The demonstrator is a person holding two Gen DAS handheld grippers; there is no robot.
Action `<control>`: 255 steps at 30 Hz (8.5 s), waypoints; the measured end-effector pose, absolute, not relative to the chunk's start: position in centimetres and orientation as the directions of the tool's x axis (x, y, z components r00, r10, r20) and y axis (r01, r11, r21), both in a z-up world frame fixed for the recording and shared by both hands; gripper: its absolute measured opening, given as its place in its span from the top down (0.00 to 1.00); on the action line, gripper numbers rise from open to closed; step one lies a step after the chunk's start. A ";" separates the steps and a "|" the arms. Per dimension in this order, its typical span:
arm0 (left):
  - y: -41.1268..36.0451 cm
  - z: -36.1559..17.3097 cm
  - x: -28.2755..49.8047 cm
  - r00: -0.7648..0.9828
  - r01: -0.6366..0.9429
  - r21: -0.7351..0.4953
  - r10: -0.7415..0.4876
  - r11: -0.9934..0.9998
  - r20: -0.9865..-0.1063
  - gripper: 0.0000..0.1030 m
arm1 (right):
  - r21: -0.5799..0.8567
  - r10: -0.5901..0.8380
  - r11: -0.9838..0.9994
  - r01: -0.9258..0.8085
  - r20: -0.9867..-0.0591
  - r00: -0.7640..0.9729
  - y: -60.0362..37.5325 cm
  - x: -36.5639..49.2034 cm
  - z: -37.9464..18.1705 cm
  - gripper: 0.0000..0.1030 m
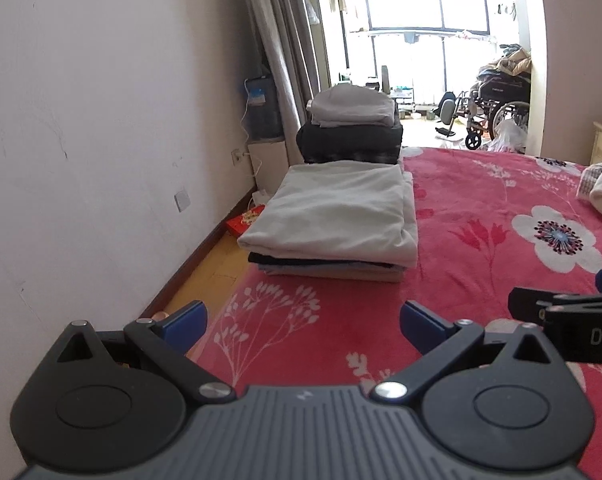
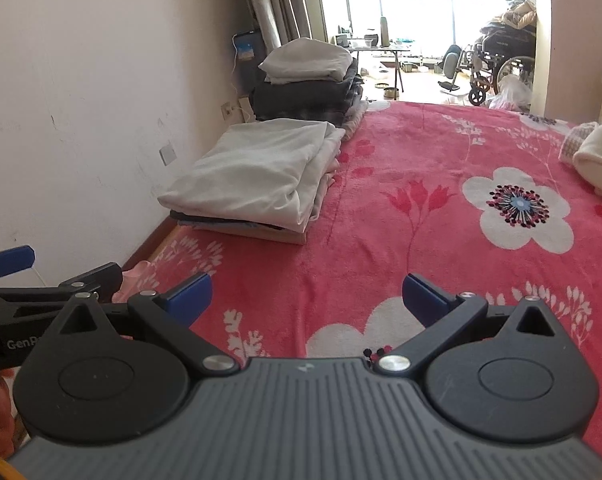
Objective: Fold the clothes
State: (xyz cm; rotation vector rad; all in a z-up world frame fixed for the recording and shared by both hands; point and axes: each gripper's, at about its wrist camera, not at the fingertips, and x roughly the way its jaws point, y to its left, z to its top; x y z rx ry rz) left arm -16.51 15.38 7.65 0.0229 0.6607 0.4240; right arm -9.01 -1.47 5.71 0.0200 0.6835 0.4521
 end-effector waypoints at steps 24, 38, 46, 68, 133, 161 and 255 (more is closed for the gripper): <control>18.1 7.5 -17.3 0.684 -0.494 0.072 0.439 0.866 -0.582 0.00 | 0.093 0.372 0.910 -0.405 -0.617 0.694 0.4 -9.8 5.8 0.01; 18.5 7.4 -17.7 0.684 -0.500 0.071 0.444 0.863 -0.579 0.00 | 0.087 0.368 0.909 -0.407 -0.623 0.690 0.9 -10.1 5.7 0.01; 18.8 7.3 -17.4 0.678 -0.497 0.067 0.436 0.865 -0.592 0.00 | 0.092 0.371 0.908 -0.408 -0.627 0.685 1.0 -10.1 5.6 0.01; 18.7 7.0 -17.7 0.671 -0.496 0.073 0.435 0.865 -0.601 0.00 | 0.100 0.374 0.907 -0.410 -0.640 0.671 1.4 -10.2 5.4 0.01; 19.8 6.8 -18.2 0.660 -0.504 0.060 0.429 0.862 -0.616 0.00 | 0.089 0.370 0.905 -0.417 -0.648 0.666 2.1 -10.5 5.3 0.01; 20.3 6.9 -18.4 0.655 -0.512 0.051 0.429 0.857 -0.622 0.00 | 0.080 0.370 0.902 -0.424 -0.650 0.664 2.4 -10.8 5.3 0.01; 19.2 6.1 -17.4 0.650 -0.491 0.049 0.403 0.870 -0.644 0.00 | 0.061 0.328 0.921 -0.385 -0.656 0.680 1.8 -10.5 5.1 0.01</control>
